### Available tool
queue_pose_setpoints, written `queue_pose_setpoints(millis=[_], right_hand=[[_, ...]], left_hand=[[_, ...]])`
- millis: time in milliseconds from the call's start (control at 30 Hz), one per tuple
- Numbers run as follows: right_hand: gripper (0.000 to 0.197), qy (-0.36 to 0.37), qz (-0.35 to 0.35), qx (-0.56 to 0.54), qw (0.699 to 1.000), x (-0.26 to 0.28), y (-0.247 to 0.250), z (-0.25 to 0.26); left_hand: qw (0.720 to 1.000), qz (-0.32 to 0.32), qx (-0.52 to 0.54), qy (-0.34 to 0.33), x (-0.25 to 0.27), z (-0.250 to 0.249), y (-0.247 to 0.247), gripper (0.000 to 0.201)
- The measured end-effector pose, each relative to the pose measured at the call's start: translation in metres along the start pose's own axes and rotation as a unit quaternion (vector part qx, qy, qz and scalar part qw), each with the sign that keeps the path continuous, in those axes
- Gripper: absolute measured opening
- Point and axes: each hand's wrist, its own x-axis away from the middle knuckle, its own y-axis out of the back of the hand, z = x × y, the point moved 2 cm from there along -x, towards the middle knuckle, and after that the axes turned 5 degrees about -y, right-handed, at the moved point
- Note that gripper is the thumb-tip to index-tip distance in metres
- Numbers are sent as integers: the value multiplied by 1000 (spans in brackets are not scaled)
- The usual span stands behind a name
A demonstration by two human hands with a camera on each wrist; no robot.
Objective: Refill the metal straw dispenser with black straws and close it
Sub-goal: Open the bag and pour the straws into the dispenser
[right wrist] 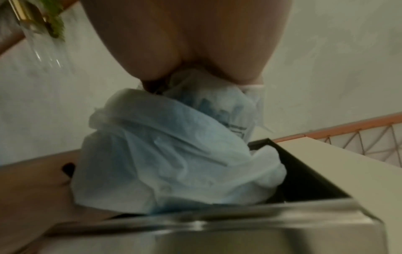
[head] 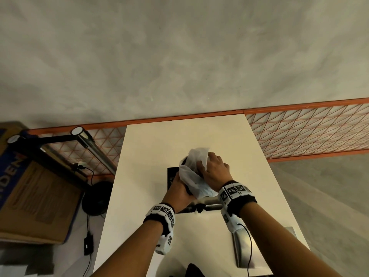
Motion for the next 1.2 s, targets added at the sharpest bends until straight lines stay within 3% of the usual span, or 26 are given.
queue_pose_setpoints(millis=[67, 133, 233, 300, 333, 400, 467, 567, 767, 867, 967, 1033, 1133, 1200], right_hand=[[37, 13, 22, 32, 999, -2, -4, -1], [37, 16, 39, 27, 999, -5, -3, -3], [47, -21, 53, -68, 996, -6, 11, 0], [50, -37, 45, -148, 987, -5, 21, 3], [49, -40, 34, -182, 982, -3, 27, 4], [46, -45, 5, -230, 972, 1, 36, 6], [44, -38, -20, -245, 969, 5, 45, 7], [42, -4, -23, -199, 980, 4, 38, 3], [50, 23, 30, -20, 999, 3, 7, -8], [51, 51, 34, -39, 997, 4, 15, -3], [39, -16, -5, -177, 984, 9, 35, 4], [30, -28, -34, -212, 976, 10, 42, 5], [34, -15, -62, -180, 982, 5, 40, 4], [36, -1, -10, -81, 997, 4, 32, 4]], left_hand=[[998, 57, -15, 34, -1, 13, -7, 81], [998, 9, 24, 64, -3, 15, -7, 78], [998, -7, 13, 55, -6, 15, -3, 69], [997, 3, -52, 48, -3, 12, 1, 59], [996, 23, -76, 46, -3, 17, -1, 67], [996, 9, -37, 83, -1, 26, -3, 76], [992, -24, 20, 121, 3, 22, 0, 66], [986, -53, 63, 142, 1, 19, 0, 56], [992, -35, 13, 125, -1, 17, -6, 44], [993, -24, -10, 113, -4, 22, -9, 34], [995, -29, -19, 90, -11, 14, -8, 28], [995, -30, -17, 89, -17, 5, -7, 31], [994, -9, -52, 96, -20, 2, -9, 38], [991, 21, -88, 97, -15, 8, -12, 50]])
